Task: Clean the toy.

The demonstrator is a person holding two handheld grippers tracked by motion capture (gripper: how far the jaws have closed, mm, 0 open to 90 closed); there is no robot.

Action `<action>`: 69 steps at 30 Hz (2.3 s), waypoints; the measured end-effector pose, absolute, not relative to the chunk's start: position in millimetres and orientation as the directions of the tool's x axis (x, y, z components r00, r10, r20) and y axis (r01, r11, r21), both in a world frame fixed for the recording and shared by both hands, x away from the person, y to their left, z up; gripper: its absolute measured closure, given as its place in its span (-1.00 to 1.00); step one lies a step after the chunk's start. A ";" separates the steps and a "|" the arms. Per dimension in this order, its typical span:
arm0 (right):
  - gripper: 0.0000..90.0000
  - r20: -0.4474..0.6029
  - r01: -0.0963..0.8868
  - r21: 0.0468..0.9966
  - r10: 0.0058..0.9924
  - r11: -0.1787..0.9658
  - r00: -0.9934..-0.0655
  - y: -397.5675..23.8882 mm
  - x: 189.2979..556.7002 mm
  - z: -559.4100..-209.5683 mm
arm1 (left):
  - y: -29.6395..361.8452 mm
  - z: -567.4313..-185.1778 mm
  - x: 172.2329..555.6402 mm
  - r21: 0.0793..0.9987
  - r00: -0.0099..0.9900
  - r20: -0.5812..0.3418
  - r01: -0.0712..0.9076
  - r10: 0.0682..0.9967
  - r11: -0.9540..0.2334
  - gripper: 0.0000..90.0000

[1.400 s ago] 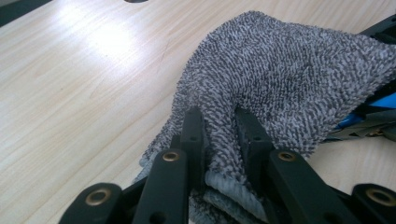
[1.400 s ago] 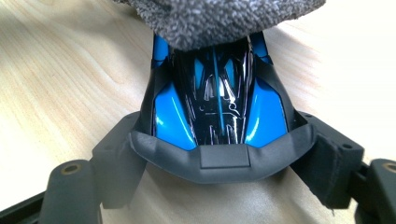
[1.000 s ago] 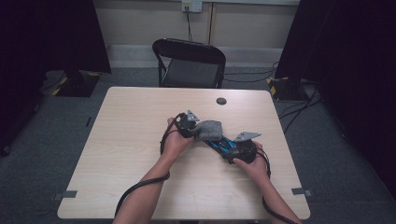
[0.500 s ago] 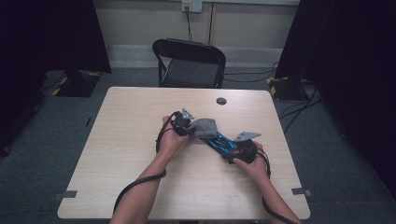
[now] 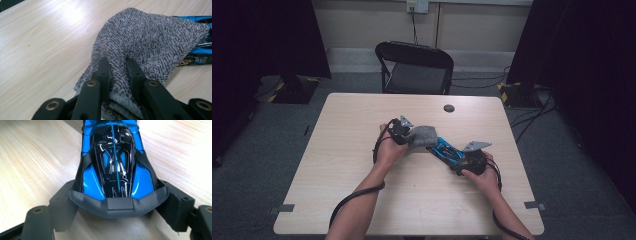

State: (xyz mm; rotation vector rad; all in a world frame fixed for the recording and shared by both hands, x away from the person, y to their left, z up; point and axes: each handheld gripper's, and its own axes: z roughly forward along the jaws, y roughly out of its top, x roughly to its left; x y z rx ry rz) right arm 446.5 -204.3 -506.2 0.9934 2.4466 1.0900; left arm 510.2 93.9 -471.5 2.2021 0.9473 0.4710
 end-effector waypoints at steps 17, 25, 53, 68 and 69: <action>-0.47 0.020 0.476 0.738 0.690 0.478 -0.723 -204.3 446.7 -506.2 | 109.5 -469.1 507.1 0.714 0.660 0.049 0.502 0.750 -0.488 0.69; -0.48 0.020 0.476 0.738 0.690 0.478 -0.724 -204.3 446.7 -506.2 | 125.3 -468.4 505.0 0.720 0.636 0.050 0.512 0.770 -0.469 0.69; -0.66 -0.004 0.436 0.760 0.674 0.483 -0.739 -206.5 440.5 -489.4 | 143.8 -450.5 472.5 0.755 0.667 0.057 0.458 0.743 -0.469 0.69; -0.18 0.063 0.469 0.777 0.689 0.420 -0.722 -189.1 465.7 -465.0 | 133.9 -454.6 450.5 0.761 0.716 0.049 0.424 0.696 -0.490 0.68; -0.18 0.064 0.473 0.772 0.688 0.425 -0.723 -186.9 468.3 -466.4 | 132.8 -454.5 449.1 0.762 0.719 0.048 0.423 0.694 -0.490 0.68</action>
